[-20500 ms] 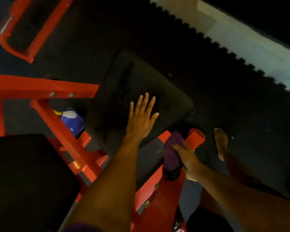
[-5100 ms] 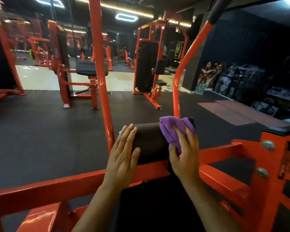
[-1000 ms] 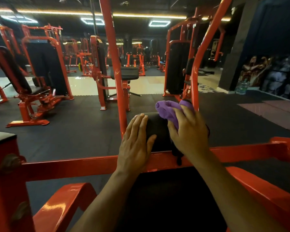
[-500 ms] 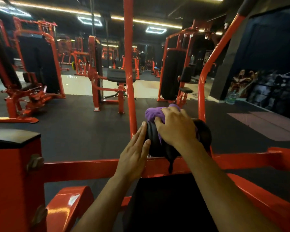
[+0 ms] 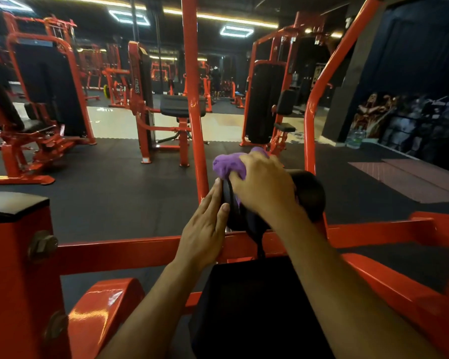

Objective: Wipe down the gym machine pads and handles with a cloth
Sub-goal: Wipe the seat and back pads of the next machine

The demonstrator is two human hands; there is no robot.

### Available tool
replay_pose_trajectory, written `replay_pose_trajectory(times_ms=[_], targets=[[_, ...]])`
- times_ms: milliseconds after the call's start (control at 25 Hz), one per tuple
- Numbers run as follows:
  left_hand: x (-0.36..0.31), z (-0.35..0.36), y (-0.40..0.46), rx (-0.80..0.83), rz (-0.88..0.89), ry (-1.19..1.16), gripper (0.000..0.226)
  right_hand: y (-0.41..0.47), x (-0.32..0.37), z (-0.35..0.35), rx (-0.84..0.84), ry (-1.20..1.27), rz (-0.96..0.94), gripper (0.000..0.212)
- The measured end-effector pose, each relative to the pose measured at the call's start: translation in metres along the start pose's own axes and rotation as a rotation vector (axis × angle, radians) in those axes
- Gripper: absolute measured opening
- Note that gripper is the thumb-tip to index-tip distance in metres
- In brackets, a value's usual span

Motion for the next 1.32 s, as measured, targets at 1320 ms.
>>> replay_pose_trajectory(times_ms=[1320], targets=[[0.008, 0.004, 0.008, -0.049, -0.003, 0.098, 0.069, 0.063, 0.012, 0.022, 0.333, -0.019, 0.114, 0.031]])
Point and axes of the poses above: each hand's wrist, its own y-axis towards the middle knuckle, its own z-axis out of the palm, x = y × z, the point moved 8 cm from there along y, towards the middle knuckle, and after that the axes turned 11 degrees about z, right-handed, at the moved point
